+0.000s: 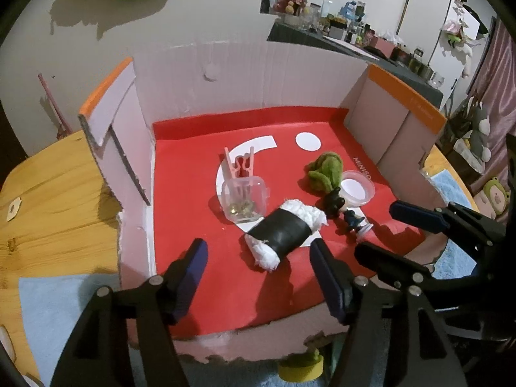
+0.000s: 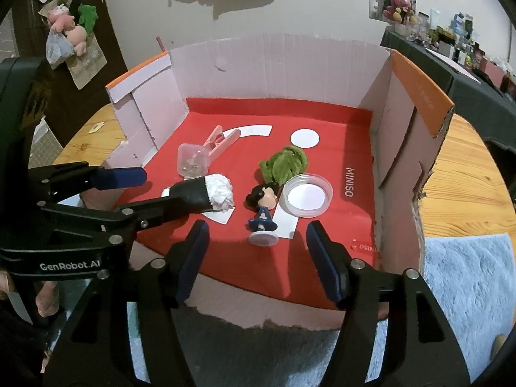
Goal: Organize objects
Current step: 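Withdraw both grippers from the box toward the yellow cap and teal clothespin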
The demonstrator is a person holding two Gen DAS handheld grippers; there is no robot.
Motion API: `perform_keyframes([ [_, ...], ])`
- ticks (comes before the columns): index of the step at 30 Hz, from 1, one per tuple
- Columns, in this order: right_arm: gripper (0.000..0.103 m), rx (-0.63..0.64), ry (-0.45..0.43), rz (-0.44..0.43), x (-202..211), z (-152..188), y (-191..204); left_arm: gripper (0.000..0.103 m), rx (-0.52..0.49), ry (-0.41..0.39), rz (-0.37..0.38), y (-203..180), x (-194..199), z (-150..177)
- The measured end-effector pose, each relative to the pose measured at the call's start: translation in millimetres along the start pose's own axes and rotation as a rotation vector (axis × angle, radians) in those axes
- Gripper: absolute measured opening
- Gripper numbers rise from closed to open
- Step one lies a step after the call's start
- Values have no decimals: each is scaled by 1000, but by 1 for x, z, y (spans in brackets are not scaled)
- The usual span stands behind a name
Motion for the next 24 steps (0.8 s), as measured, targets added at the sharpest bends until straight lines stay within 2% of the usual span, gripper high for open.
perform_keyframes([
  [11,67,15,-15,4,14,4,6,71,30,-26,-12,12,13,7],
  [14,71,21,-20,9,19,5,7,72,40,-34,-11,14,17,8],
  [17,71,29,-27,10,24,5,10,77,41,-45,-19,15,21,10],
  [24,72,37,-43,8,36,8,17,77,59,-61,-18,18,30,15],
])
Point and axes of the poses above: each gripper's, at about its wrist camera, not at the fingertips, and x roughly against the way its jaws point, y to its left, z to its underside, the point moved 2 cm from there along -x, roughly the way its jaws point, and after that the axes turned 6 degrees about -y, right-handed, at the moved point
